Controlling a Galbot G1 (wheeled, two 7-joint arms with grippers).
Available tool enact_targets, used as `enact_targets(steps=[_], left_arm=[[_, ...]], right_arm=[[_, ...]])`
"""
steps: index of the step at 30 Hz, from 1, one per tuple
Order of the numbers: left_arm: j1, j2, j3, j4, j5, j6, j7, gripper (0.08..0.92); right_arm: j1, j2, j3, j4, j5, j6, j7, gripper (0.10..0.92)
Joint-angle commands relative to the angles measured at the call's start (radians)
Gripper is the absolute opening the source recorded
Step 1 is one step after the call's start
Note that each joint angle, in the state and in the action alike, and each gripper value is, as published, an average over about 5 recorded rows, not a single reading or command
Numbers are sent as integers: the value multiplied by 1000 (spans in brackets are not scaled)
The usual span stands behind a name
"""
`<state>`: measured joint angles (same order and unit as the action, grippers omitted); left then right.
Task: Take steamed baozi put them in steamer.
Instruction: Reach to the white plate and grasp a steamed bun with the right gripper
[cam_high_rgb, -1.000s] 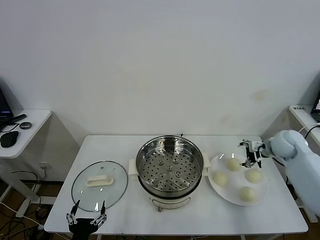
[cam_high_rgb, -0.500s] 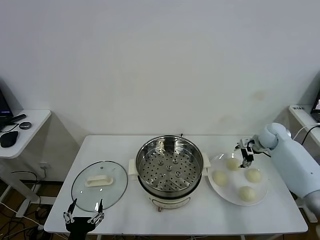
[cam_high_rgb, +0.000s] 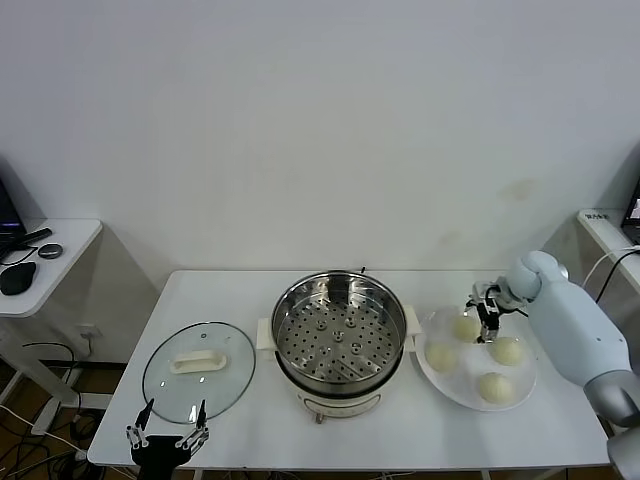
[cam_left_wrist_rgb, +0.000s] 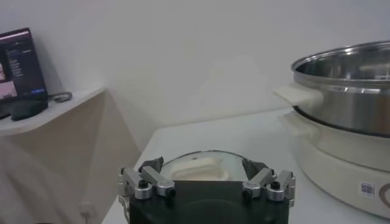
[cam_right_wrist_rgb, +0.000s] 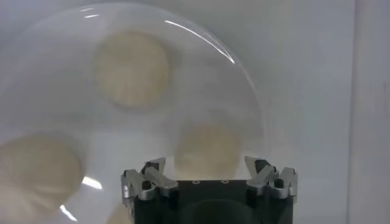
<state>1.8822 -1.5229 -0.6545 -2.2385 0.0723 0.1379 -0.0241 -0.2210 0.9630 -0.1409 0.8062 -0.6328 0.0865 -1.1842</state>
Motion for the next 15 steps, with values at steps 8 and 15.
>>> enact_targets(steps=[8, 15], left_arm=[[4, -7, 4, -7, -3, 0, -2, 823], [3, -7, 8, -5, -3, -1, -3, 823]], right_arm=[[9, 30, 2, -70, -7, -1, 38, 823], [4, 26, 6, -65, -16, 0, 21, 805]])
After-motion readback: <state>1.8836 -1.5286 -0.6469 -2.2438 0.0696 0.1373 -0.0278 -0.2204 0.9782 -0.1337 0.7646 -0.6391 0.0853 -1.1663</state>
